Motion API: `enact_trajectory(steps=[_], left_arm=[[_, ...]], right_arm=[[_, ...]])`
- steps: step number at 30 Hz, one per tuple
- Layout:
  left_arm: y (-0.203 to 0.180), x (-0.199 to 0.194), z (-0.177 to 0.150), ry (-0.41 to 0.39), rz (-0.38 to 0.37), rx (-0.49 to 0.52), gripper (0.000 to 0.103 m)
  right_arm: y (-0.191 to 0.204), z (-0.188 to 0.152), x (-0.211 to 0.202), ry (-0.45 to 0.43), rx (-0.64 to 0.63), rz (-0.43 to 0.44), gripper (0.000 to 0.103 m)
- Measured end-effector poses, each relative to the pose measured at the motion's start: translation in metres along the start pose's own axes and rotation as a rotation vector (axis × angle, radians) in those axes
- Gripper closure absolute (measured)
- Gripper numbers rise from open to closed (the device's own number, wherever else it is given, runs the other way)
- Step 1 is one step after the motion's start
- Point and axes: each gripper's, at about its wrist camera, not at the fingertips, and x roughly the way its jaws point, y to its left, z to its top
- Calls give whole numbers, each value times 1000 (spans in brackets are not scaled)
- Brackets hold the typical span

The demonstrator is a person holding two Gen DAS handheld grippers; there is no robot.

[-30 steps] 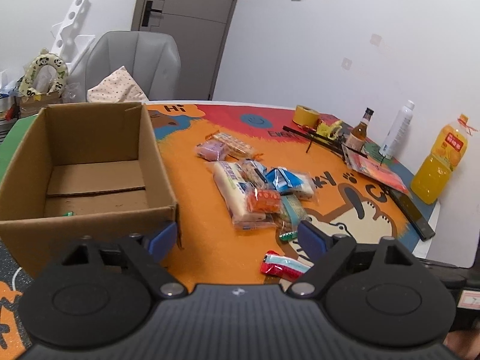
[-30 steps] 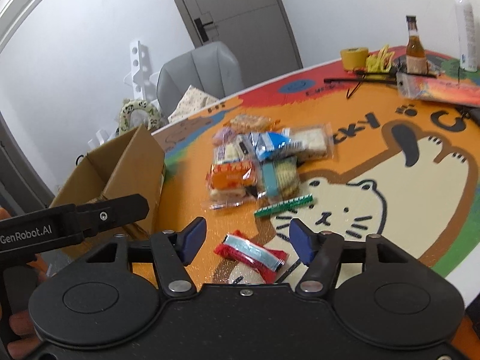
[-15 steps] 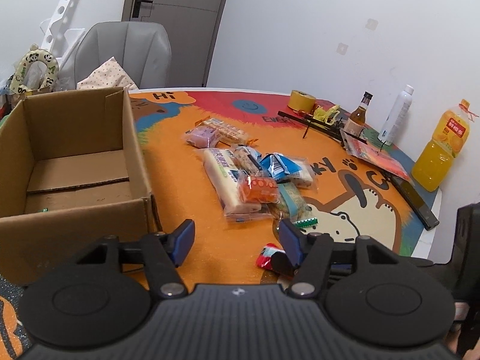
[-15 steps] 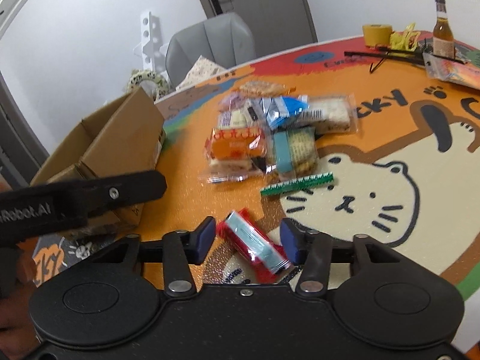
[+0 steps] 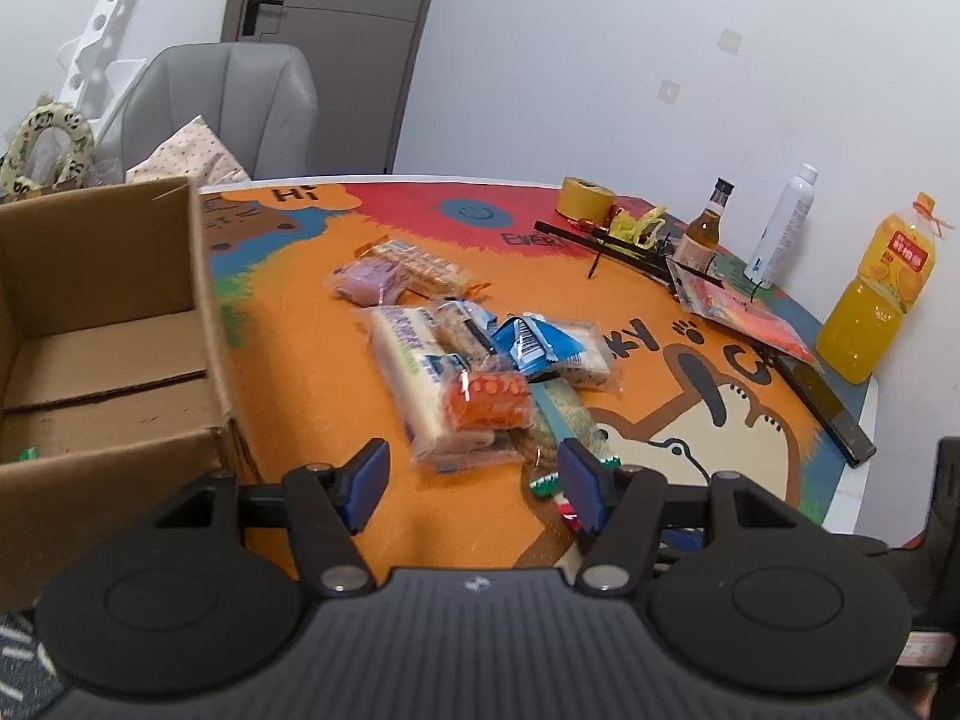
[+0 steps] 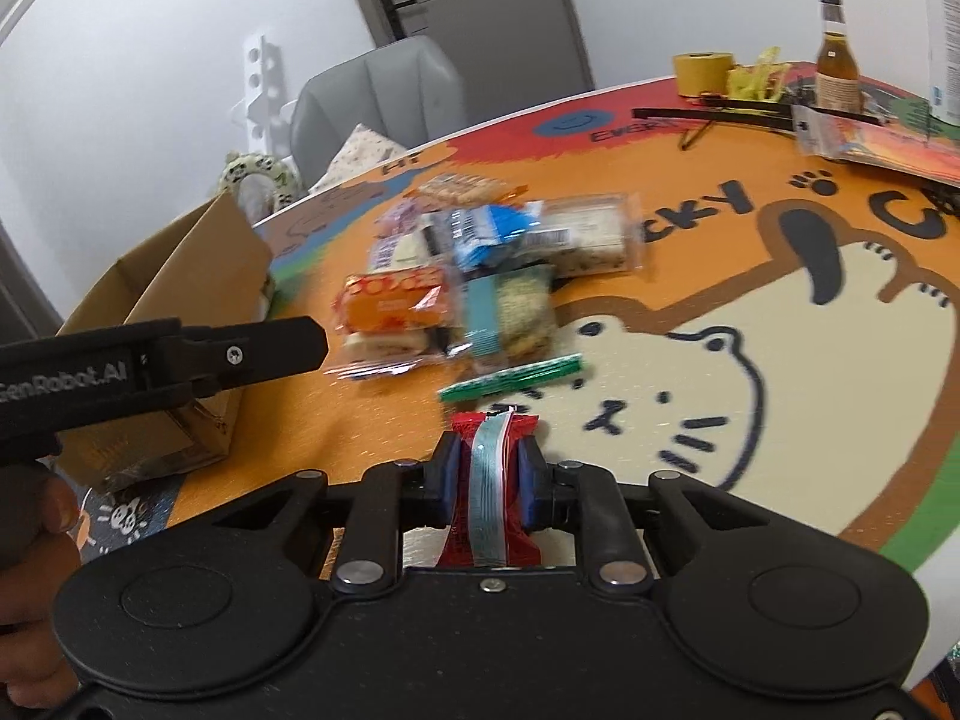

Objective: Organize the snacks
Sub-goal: 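Grasp the orange-wrapped cake with the left gripper while the right holds the red bar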

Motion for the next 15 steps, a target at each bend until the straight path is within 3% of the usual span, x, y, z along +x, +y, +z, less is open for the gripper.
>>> enact_trajectory(steps=[13,15], left_arm=[[-6,44,14,7,16,8,42],[-7,51,16,15,15,11,42]], right_arm=[[-35,15,-1,-58,92,-88,84],[-37,15,3,-53,95,-106,75]])
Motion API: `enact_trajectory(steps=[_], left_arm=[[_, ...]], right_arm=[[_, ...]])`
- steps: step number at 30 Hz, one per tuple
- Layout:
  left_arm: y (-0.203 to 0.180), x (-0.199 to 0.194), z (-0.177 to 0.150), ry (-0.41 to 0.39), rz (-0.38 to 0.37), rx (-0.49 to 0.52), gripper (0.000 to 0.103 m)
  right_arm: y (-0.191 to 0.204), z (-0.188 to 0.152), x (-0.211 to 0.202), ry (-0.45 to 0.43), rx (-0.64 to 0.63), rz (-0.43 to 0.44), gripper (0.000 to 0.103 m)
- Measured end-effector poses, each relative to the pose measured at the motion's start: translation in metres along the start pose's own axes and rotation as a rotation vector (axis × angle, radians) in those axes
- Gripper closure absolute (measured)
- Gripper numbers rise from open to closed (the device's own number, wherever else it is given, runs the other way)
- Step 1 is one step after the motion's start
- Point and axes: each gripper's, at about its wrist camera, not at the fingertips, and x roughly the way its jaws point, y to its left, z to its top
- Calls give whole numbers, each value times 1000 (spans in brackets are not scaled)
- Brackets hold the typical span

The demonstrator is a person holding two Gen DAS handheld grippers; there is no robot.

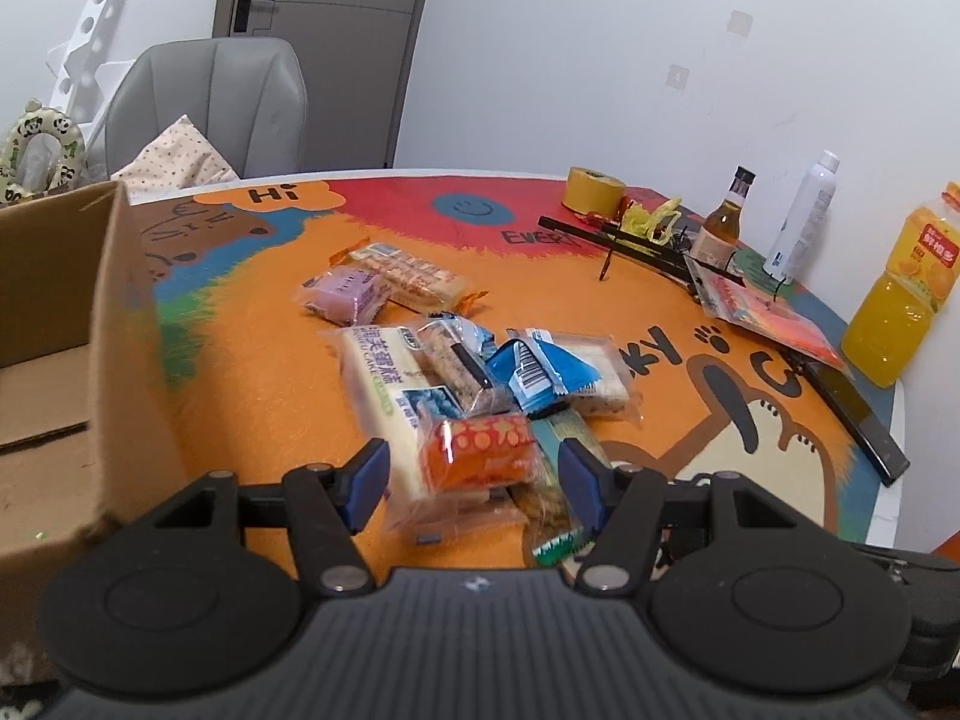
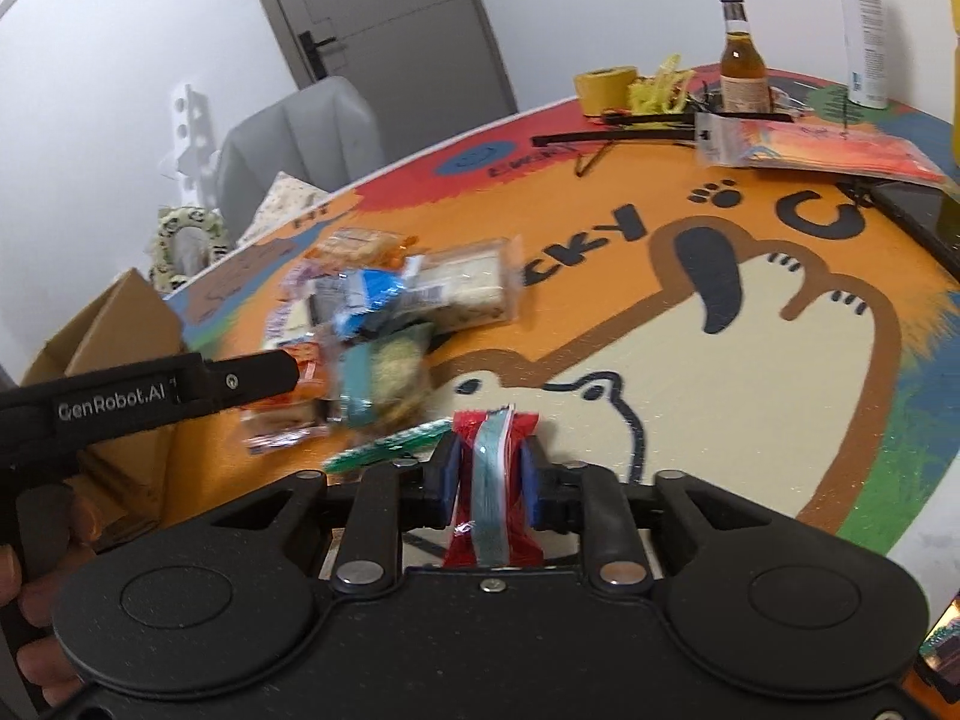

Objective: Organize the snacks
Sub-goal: 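Grasp the orange-wrapped cake with the left gripper while the right holds the red bar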

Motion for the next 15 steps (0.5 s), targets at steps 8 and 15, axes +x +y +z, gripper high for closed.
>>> enact_trajectory(steps=[8,15], left_arm=[[-5,17,-1,14,50,20,43],[5,7,0,4,62,-27,78]], right_arm=[[8,-5,-2,-4,-75,-29,65],[20,-9,-1,-16,-148,-98,82]])
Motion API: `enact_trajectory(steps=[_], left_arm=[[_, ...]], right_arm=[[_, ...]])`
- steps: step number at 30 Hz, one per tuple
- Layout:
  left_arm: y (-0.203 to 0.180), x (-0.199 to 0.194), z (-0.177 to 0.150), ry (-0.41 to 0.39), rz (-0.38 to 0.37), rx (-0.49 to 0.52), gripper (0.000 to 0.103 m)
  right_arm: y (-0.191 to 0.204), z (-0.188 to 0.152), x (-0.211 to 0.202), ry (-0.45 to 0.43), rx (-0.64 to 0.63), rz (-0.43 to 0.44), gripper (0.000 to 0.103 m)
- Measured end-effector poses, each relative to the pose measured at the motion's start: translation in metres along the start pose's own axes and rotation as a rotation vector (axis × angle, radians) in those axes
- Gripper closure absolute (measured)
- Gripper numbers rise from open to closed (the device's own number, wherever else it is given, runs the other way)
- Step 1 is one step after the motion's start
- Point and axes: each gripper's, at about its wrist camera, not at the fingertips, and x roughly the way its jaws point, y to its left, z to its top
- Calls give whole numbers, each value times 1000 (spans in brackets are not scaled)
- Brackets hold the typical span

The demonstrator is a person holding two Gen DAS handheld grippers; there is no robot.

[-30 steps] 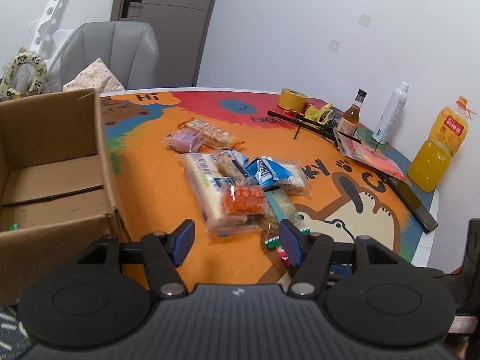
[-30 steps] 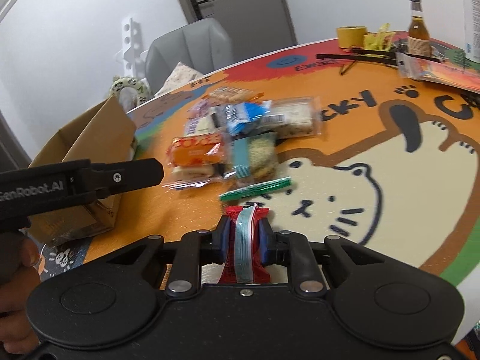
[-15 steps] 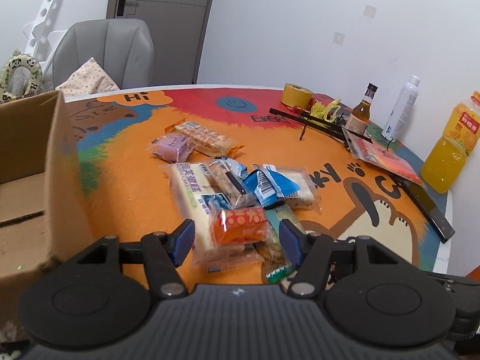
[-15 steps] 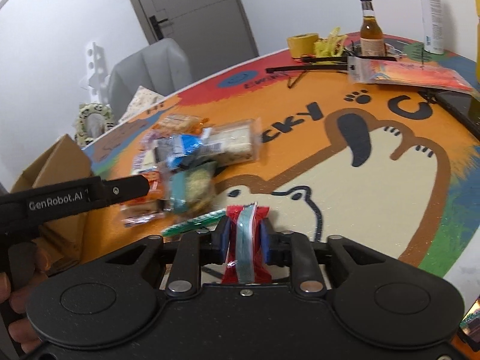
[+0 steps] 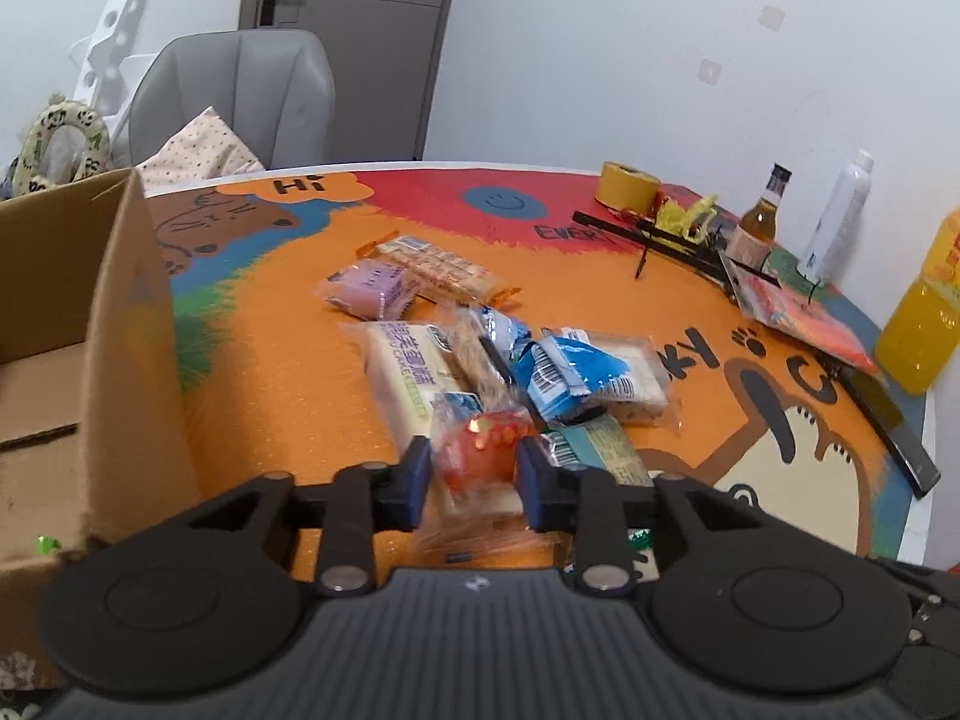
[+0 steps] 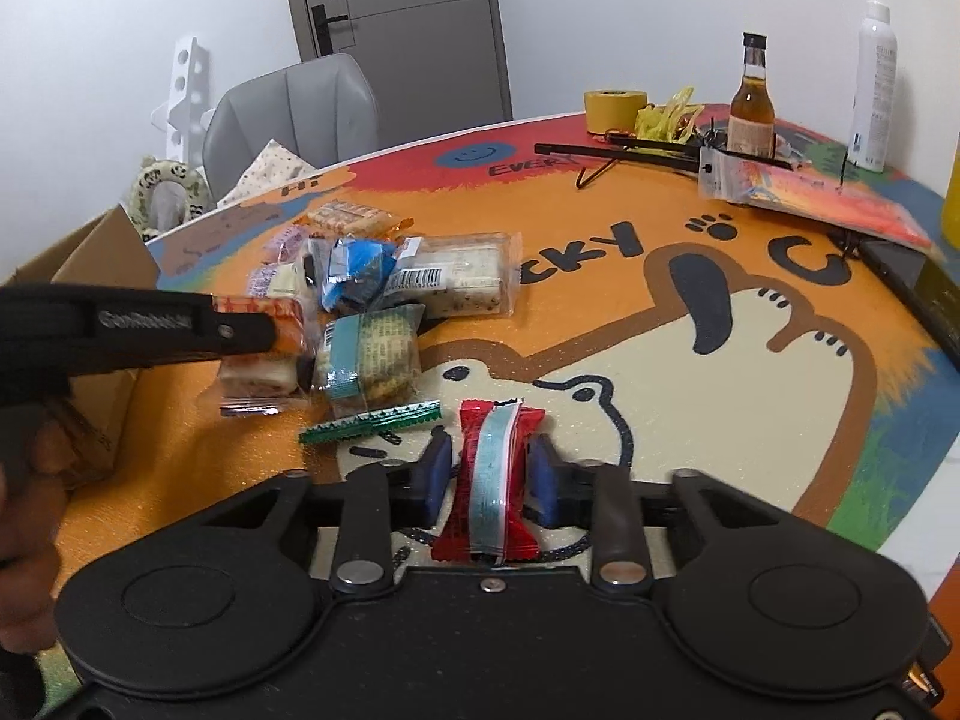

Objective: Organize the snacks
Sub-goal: 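Grasp the orange-wrapped cake with the left gripper while the right holds the red bar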

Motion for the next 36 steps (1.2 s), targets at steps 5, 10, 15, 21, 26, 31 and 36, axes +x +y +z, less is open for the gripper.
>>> enact_trajectory(steps=[5,10,15,21,26,31,36], left_arm=[[5,-12,-1,-14,-22,-16,81],[9,-32,-1,-50,-38,-23,81],[12,-53,0,-66,-44,-29,81],[23,-73,4,-90,-43,-42,81],[34,-89,9,-109,-33,-52,81],[51,-104,14,-144,-14,-69,81],[70,-116,16,-166,22,-104,81]], right_arm=[[1,-2,-4,1,35,42,85],[10,-2,-16,-27,45,65,85],[19,5,-26,-60,46,81,85],[33,16,-33,-93,44,104,85],[47,26,-37,-119,42,136,85],[65,37,-39,-131,22,195,85],[85,48,-44,-154,-10,253,85]])
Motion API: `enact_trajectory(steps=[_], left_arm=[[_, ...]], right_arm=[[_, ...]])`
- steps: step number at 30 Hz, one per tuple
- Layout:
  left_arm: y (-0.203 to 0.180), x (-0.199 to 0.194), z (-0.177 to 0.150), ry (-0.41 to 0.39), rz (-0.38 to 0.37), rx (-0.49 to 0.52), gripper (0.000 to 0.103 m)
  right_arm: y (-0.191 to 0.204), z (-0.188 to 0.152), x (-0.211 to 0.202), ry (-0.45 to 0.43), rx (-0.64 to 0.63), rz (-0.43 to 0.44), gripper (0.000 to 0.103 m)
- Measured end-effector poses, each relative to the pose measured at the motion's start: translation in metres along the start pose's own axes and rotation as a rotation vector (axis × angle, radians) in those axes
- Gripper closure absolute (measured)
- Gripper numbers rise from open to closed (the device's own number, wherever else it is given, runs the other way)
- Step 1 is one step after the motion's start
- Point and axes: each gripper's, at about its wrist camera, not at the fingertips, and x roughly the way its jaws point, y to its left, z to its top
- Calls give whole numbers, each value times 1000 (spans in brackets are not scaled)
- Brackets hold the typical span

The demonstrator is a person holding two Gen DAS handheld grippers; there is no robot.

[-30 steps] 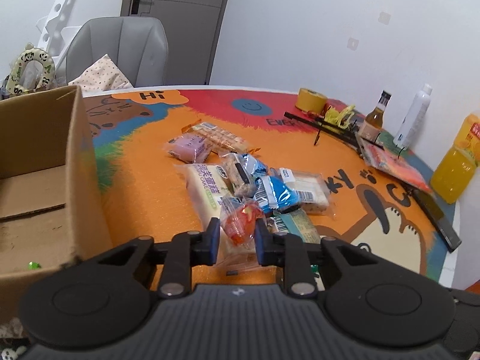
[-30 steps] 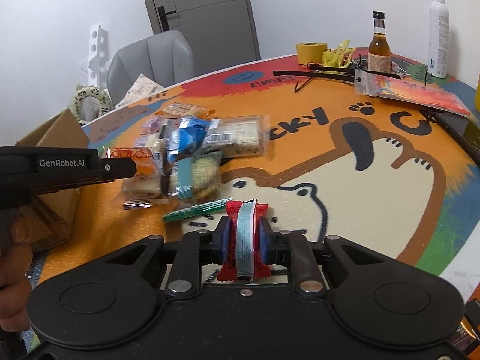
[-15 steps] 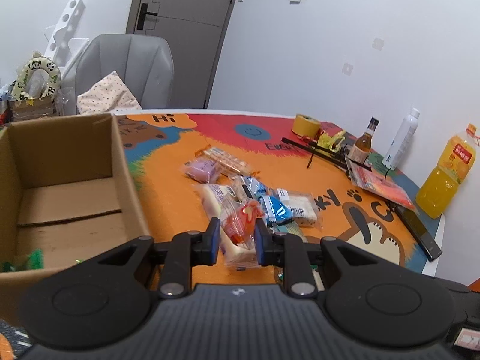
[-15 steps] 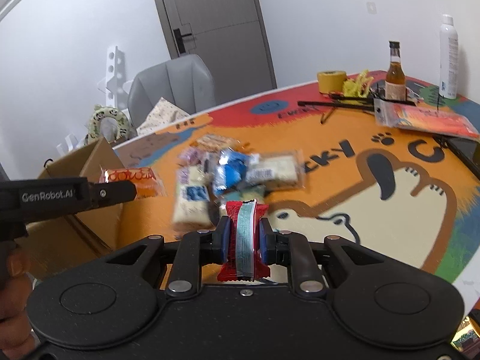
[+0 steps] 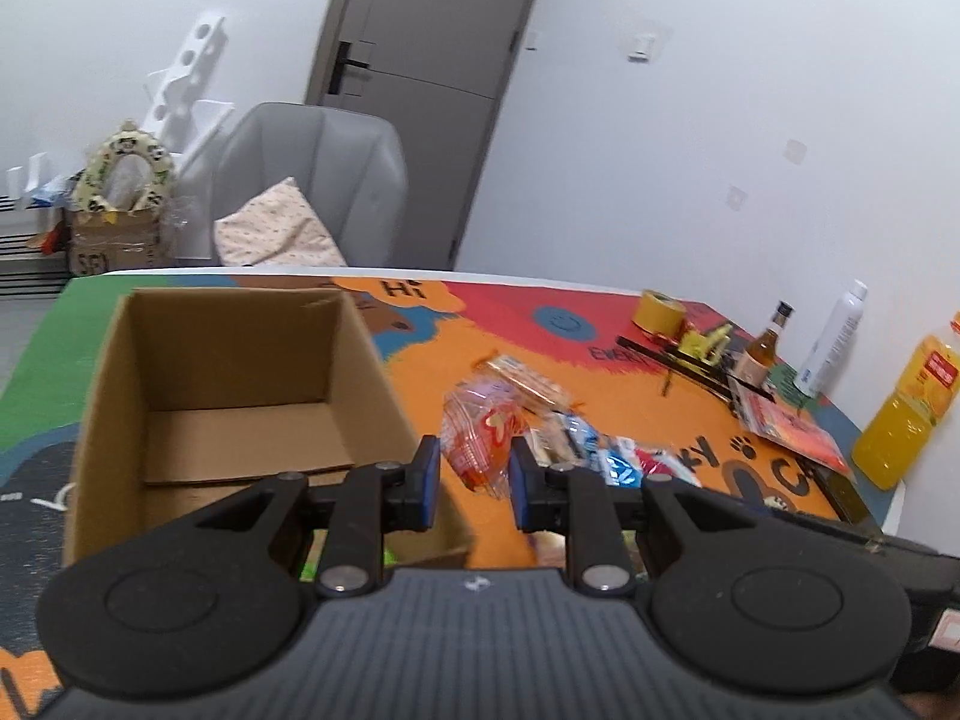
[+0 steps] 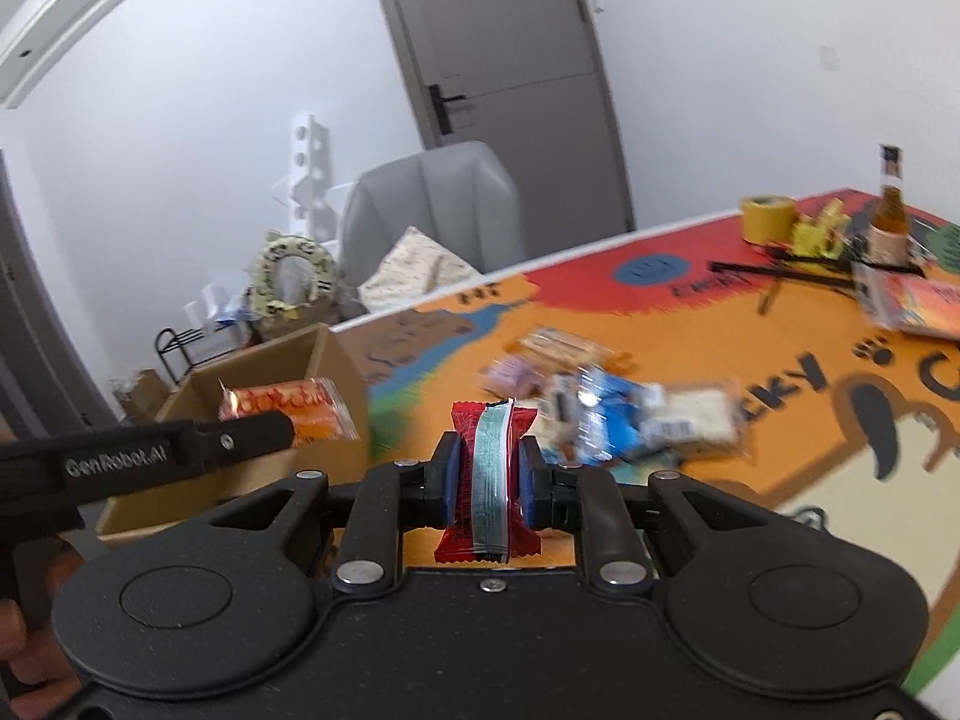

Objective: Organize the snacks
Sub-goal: 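Grasp the orange-wrapped cake with the left gripper while the right holds the red bar, then lower both held snacks into the cardboard box and open both grippers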

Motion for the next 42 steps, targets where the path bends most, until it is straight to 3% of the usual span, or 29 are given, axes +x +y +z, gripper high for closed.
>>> enact_trajectory(steps=[9,23,35,42], left_arm=[[37,-9,9,-24,54,-52,81],[95,3,4,31,138,-142,81],[108,2,5,60,142,-84,79],[127,-1,11,59,175,-87,77]], right_arm=[[35,18,15,-8,-34,77,85],[82,19,42,32,-78,156,85],[111,17,56,85,-118,213,84],[121,11,60,141,-110,242,76]])
